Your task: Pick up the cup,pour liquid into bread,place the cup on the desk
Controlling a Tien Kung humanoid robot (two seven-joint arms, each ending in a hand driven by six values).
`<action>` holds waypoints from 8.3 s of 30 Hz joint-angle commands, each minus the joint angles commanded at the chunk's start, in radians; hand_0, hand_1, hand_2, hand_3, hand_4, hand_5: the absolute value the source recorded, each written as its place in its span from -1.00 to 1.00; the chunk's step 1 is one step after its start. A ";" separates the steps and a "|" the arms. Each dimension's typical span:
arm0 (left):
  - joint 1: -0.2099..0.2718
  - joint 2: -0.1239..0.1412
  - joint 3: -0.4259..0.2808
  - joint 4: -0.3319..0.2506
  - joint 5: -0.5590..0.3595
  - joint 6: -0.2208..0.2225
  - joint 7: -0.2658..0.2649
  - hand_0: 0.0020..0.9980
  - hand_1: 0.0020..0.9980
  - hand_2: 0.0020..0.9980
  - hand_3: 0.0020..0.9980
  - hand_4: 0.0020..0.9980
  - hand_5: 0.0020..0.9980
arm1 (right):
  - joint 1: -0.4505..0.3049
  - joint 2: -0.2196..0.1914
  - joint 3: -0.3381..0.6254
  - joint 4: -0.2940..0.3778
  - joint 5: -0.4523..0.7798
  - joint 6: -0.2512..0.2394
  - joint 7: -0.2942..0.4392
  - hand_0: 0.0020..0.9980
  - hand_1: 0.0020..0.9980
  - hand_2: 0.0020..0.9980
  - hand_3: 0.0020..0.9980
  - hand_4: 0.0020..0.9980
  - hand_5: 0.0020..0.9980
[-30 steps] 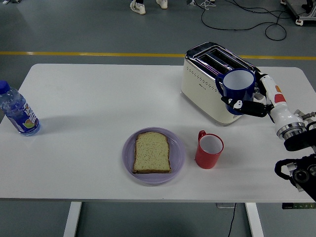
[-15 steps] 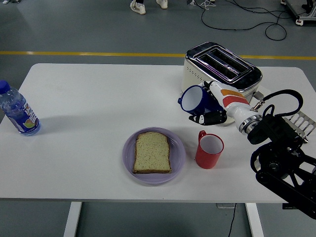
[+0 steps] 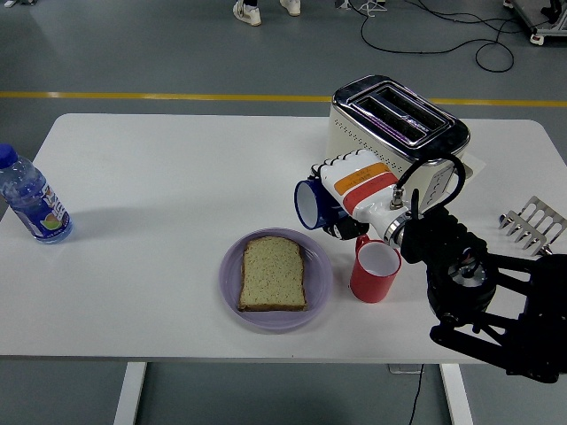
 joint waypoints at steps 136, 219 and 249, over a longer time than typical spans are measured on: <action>-0.017 -0.003 -0.007 -0.001 0.029 0.004 -0.008 0.29 0.20 0.17 0.05 -0.41 0.53 | -0.705 0.176 0.645 -0.746 1.314 -0.465 1.267 0.20 -0.02 0.23 0.17 0.07 -0.73; -0.016 -0.003 -0.003 0.000 0.035 0.001 -0.006 0.29 0.21 0.17 0.05 -0.41 0.53 | -0.836 0.103 0.913 -0.209 0.982 -0.468 1.136 0.76 0.43 0.80 0.97 0.90 -0.75; -0.005 0.000 0.011 0.001 0.032 0.002 -0.007 0.29 0.20 0.16 0.05 -0.41 0.53 | -0.902 0.171 1.375 -0.132 2.124 0.175 0.782 0.36 0.26 0.35 0.24 0.23 -0.49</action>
